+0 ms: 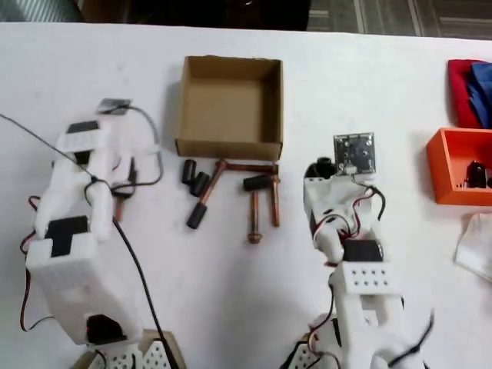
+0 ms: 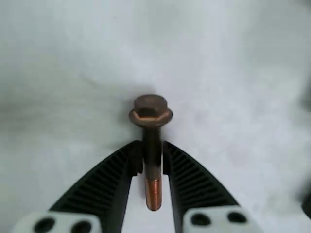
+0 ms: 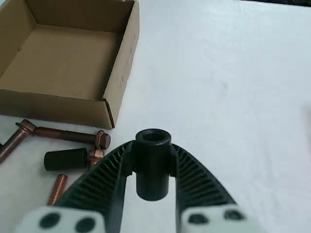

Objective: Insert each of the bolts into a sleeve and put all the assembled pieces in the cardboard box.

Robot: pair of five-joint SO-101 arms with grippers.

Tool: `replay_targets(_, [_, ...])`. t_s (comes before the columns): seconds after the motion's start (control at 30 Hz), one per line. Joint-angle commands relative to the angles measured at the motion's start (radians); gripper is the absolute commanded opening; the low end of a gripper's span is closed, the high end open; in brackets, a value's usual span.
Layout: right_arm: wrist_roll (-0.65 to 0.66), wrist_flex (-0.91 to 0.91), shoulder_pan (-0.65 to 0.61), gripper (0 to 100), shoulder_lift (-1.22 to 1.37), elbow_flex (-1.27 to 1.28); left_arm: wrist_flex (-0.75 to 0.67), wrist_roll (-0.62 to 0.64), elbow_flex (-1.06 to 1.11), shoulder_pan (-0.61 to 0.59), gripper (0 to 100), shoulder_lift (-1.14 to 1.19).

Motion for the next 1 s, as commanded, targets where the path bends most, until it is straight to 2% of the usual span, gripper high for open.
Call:
replay_targets(0.0, [-0.008, -0.042, -0.001, 2.0, 0.151, -0.086, -0.097, 0.006, 0.022, 0.066, 11, -0.114])
replay_targets(0.13, [-0.008, -0.036, 0.035, 2.0, 0.378, -0.210, -0.244, 0.023, 0.085, 0.100, 11, -0.140])
replay_targets(0.27, [-0.009, -0.025, 0.082, 2.0, 0.522, -0.302, -0.310, 0.066, 0.127, 0.106, 11, -0.121])
replay_targets(0.4, [-0.014, 0.047, 0.082, 2.0, 0.518, -0.336, -0.313, 0.068, 0.134, 0.107, 12, -0.087])
replay_targets(0.6, [-0.011, 0.054, 0.081, 2.0, 0.493, -0.331, -0.315, 0.064, 0.127, 0.109, 12, -0.071])
replay_targets(0.77, [-0.009, 0.054, 0.081, 2.0, 0.493, -0.331, -0.265, 0.063, 0.124, 0.123, 22, -0.077])
replay_targets(0.97, [-0.009, 0.054, 0.079, 2.0, 0.493, -0.331, -0.264, 0.069, 0.119, 0.123, 18, -0.068])
